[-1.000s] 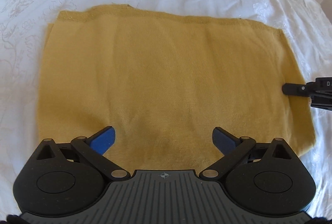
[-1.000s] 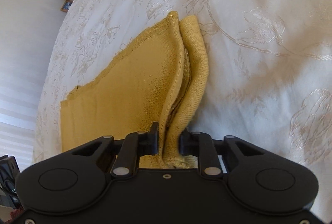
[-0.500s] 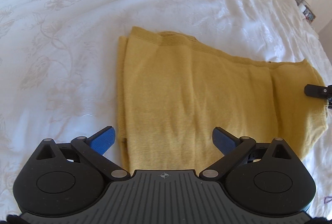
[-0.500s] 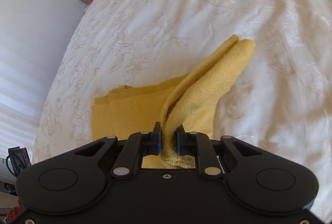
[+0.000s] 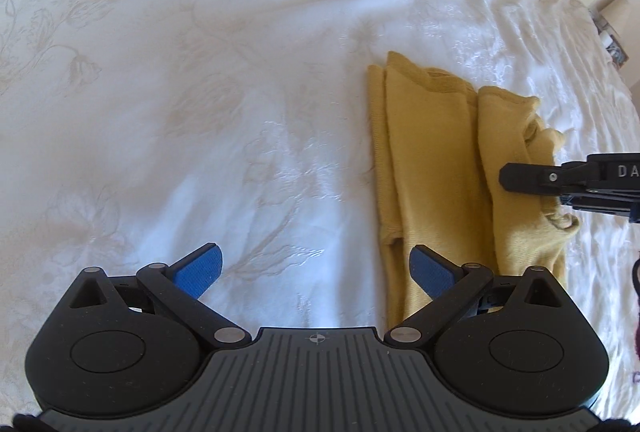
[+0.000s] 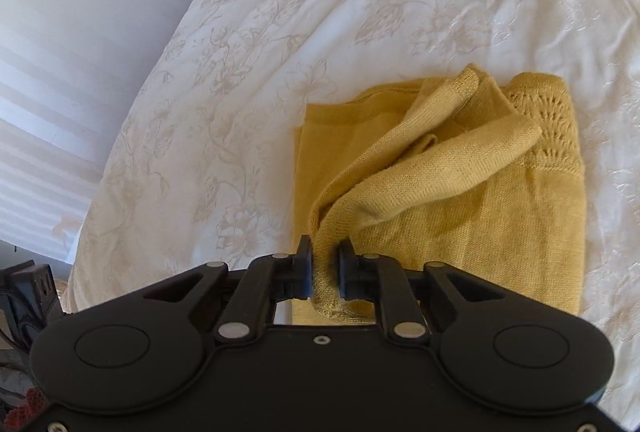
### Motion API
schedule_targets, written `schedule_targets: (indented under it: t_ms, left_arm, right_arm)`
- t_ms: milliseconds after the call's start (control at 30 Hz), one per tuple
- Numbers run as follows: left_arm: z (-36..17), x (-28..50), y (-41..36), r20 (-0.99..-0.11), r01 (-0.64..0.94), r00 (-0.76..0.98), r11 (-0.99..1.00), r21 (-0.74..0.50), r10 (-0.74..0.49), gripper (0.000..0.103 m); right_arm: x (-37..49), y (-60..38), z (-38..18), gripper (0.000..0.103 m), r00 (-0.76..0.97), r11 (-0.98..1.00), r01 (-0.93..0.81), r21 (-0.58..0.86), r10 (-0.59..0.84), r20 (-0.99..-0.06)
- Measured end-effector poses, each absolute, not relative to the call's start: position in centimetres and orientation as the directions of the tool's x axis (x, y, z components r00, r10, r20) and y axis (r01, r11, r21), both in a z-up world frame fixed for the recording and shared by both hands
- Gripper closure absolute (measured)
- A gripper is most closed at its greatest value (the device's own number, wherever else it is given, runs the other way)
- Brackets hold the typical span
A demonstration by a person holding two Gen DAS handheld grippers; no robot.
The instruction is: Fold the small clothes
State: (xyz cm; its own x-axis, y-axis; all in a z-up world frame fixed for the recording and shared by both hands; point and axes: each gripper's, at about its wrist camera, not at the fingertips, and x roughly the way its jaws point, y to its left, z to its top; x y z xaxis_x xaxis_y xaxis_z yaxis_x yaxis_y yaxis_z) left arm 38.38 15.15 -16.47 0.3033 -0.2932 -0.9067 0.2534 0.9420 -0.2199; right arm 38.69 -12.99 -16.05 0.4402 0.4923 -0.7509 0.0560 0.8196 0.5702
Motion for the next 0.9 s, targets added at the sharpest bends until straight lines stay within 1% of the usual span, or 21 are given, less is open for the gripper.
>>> schedule_targets:
  t_ms: [167,233,267,333,433,500,533,600,733,833,900]
  left_arm:
    - [-16.7,38.3,16.9,-0.910,0.221,0.298,0.948,-0.229,-0.289,0.002]
    - [-16.9,38.3,17.3,-0.911,0.221,0.294,0.948,-0.228,-0.288,0.002]
    - [-16.9,38.4,17.3,-0.912,0.222,0.292,0.948,-0.229,-0.288,0.002]
    - [-16.7,38.6,17.3,-0.911,0.228,0.292,0.946,-0.230,-0.292,0.002]
    - [-16.4,39.0,17.0,-0.906,0.247,0.298,0.941,-0.230,-0.300,0.002]
    - [-16.0,39.4,16.6,-0.903,0.263,0.301,0.937,-0.231,-0.307,0.002]
    - [-15.7,39.6,16.4,-0.900,0.275,0.305,0.933,-0.231,-0.313,0.002]
    - [-15.2,40.2,15.8,-0.894,0.295,0.312,0.927,-0.230,-0.321,0.002]
    - [-14.6,41.7,13.9,-0.885,0.335,0.308,0.910,-0.243,-0.350,0.002]
    - [-14.5,42.8,12.2,-0.879,0.356,0.294,0.896,-0.264,-0.376,0.002]
    - [-14.5,43.5,11.1,-0.874,0.362,0.272,0.885,-0.294,-0.402,0.002]
  right_arm:
    - [39.1,-10.7,-16.9,0.082,0.396,0.841,0.039,0.540,0.483,-0.781]
    - [39.3,-9.9,-17.1,0.079,0.386,0.852,0.024,0.523,0.475,-0.791]
    - [39.5,-9.6,-17.2,0.075,0.387,0.844,0.019,0.536,0.488,-0.782]
    - [39.5,-9.6,-16.7,0.075,0.404,0.817,0.012,0.577,0.524,-0.750]
    - [38.7,-10.3,-14.9,0.073,0.453,0.768,-0.025,0.640,0.580,-0.677]
    - [37.8,-11.2,-13.6,0.056,0.493,0.763,-0.037,0.645,0.576,-0.653]
    - [37.3,-11.9,-13.2,0.053,0.511,0.765,-0.027,0.644,0.564,-0.649]
    - [36.3,-13.4,-12.9,0.052,0.536,0.778,0.011,0.628,0.526,-0.660]
    - [34.8,-14.9,-14.0,0.052,0.520,0.831,0.061,0.553,0.447,-0.728]
    - [33.5,-14.3,-14.8,0.052,0.487,0.854,0.040,0.519,0.437,-0.756]
    - [32.5,-13.1,-15.2,0.049,0.464,0.869,0.002,0.495,0.438,-0.770]
